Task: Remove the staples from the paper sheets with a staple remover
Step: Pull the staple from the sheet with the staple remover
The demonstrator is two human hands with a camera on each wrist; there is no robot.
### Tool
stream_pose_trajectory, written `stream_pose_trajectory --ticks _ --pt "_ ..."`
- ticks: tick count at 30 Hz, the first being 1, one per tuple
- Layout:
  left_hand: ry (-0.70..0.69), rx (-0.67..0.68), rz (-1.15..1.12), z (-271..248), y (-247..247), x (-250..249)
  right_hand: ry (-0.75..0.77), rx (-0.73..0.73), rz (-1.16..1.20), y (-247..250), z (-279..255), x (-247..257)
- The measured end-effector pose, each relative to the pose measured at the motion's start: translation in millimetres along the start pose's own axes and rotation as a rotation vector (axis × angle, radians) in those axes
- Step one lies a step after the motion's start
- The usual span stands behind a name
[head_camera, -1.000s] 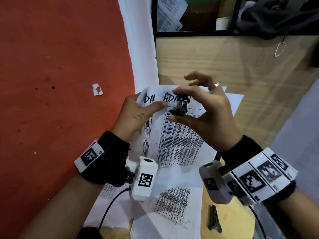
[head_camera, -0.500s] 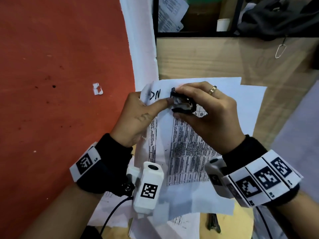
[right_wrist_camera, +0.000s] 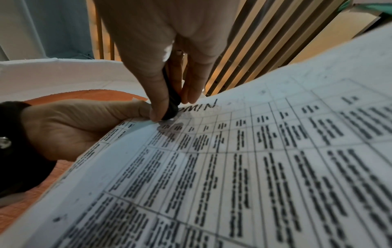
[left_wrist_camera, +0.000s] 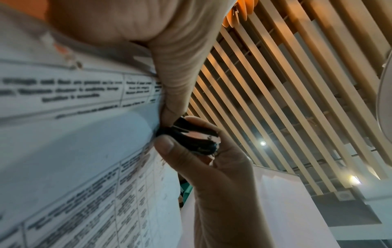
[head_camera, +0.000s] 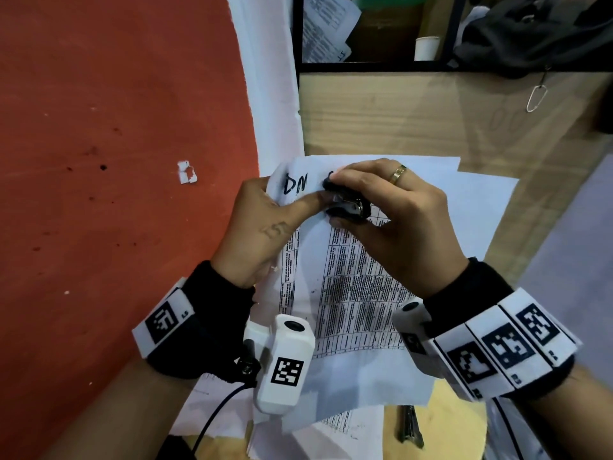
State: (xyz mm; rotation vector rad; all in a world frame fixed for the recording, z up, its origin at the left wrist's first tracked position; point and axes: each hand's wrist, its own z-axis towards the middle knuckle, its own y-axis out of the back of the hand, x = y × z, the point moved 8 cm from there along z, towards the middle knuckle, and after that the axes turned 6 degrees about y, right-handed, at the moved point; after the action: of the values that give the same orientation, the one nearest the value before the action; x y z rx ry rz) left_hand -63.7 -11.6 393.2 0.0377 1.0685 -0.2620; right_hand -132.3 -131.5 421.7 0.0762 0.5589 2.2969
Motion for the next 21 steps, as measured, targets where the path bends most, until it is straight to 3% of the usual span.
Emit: stream_pose_trajectory --ticks 11,21 --pt "0.029 0.064 -0.091 1 0 5 -0.010 -0.050 0.029 0 0 -2" --pt "0.125 0.168 -0.163 8 -4 19 -0.132 -0.038 0.227 1 -1 -13"
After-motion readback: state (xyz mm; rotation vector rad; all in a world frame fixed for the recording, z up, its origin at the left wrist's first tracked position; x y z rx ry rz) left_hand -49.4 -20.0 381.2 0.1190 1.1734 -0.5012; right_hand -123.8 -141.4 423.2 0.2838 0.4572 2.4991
